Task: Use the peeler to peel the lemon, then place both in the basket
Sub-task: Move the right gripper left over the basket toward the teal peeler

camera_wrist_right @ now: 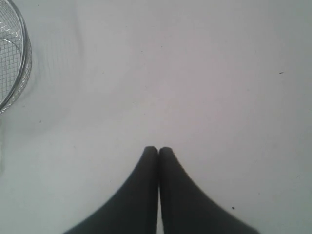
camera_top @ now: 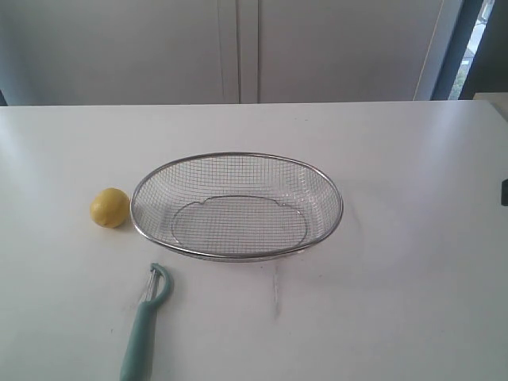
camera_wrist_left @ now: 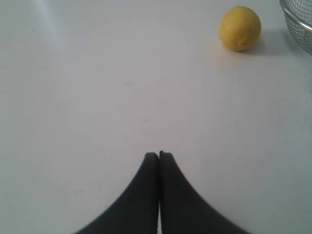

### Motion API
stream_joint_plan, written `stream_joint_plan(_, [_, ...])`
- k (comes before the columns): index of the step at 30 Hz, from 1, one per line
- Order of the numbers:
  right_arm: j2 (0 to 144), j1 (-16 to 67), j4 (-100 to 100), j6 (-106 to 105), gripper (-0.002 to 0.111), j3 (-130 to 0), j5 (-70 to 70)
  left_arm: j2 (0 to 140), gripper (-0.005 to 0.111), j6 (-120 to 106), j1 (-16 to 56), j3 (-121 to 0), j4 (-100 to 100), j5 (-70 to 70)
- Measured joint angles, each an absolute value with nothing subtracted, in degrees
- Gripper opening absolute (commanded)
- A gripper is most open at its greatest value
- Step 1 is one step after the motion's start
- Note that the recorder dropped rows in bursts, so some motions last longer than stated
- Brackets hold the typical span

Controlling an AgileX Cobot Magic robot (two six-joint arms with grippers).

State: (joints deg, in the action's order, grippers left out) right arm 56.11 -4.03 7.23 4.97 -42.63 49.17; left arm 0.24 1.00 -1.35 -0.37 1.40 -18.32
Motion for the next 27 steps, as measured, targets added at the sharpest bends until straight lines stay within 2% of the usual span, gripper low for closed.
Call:
stream_joint_plan(11, [56.11, -3.73, 8.95, 2.96, 0.0, -42.63, 50.08, 0.24, 0.0, 1.0, -1.35, -0.37, 1.4, -18.32])
stream_joint_plan(27, [56.11, 4.1, 13.1, 3.24, 0.0, -42.63, 51.21, 0.24, 0.0, 1.0, -1.35, -0.37, 1.4, -18.32])
